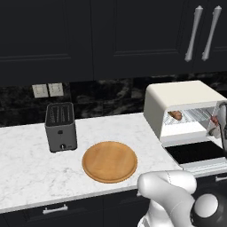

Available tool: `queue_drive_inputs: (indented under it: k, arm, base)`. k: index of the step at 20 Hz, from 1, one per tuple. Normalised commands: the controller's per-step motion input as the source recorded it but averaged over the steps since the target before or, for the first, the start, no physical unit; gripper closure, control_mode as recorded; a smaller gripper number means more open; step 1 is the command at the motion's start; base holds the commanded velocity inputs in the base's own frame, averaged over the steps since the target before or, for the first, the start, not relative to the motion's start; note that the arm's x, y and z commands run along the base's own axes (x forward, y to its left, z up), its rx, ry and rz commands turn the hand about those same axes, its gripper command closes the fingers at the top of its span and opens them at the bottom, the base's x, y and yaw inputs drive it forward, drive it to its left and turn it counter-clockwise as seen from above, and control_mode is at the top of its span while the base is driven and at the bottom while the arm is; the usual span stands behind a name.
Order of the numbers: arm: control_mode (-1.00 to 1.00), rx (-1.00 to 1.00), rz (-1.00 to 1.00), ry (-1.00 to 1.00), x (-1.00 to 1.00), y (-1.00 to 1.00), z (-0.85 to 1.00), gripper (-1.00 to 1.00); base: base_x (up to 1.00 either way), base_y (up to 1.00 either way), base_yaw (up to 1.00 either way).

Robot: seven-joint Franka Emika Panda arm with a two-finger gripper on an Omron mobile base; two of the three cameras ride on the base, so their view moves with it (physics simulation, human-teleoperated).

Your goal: Pick up the kebab skewer and baguette bread, and place them inside the toaster oven. Close the toaster oven door and start by setting the timer.

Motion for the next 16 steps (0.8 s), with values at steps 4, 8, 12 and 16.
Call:
queue_drive_inputs:
  k: [4,8,12,16]
  arm:
    - [-1.0,0.0,0.0,-0.06,0.09,0.0,-0.15,1.0]
    - [-1.0,0.0,0.0,0.01,0.25,0.01,0.0,1.0]
    - [-1.0,0.0,0.0,0.09,0.37,0.04,0.0,1.0]
    - [-1.0,0.0,0.0,0.04,0.6,0.03,-0.01,1.0]
  base:
    - [0.0,0.0,0.0]
    - [0.0,0.0,0.0]
    - [0.0,0.0,0.0]
    - [0.0,0.0,0.0]
